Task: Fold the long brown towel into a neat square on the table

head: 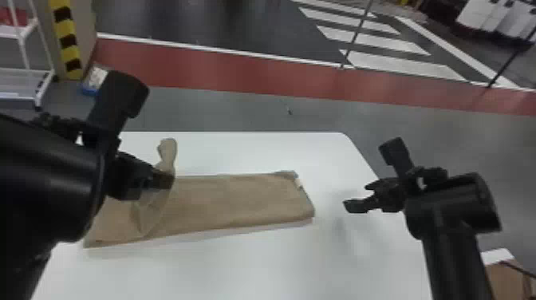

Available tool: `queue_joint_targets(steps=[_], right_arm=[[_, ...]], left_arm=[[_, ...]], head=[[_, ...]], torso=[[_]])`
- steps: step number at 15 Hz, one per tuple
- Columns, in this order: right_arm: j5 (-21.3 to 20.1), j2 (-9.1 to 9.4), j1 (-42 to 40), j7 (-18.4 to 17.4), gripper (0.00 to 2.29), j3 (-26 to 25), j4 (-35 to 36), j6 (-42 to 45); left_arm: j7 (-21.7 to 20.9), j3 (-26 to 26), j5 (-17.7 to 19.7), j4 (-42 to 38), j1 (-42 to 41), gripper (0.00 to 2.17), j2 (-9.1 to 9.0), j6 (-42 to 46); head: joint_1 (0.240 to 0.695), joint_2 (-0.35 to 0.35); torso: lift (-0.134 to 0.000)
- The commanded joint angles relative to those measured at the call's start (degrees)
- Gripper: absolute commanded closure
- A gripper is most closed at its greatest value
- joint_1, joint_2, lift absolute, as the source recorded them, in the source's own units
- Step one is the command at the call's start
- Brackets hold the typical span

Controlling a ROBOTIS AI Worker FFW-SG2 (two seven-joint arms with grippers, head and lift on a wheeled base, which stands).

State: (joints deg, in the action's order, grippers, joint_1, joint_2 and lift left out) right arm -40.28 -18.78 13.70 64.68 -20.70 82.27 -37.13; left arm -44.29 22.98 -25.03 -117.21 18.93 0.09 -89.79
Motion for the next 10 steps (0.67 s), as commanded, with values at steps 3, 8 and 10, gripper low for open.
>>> queue_joint_targets(steps=[3, 8, 10], right_arm=[[0.12, 0.14, -0.78, 0.10, 0.12, -0.40, 0.87, -0.27], [0.12, 0.14, -1.31, 0.28, 0.12, -0.83, 1.93, -0.80], [0.47, 0.23, -1.31, 0.28, 0.12, -0.75, 2.80, -2.38]], left_arm=[[5.80, 3.21, 5.52, 2.77, -0.30, 0.90, -0.24, -0.24], [11.77, 2.50, 10.96, 1.54, -1.97, 0.02, -0.24, -0.24], [13.62, 2.42, 12.46, 0.58, -2.41, 0.04, -0.24, -0.24]], head=[[0.695, -0.350], [0.695, -0.350], [0.695, -0.350]], torso=[[-0.124], [-0.124], [-0.124]])
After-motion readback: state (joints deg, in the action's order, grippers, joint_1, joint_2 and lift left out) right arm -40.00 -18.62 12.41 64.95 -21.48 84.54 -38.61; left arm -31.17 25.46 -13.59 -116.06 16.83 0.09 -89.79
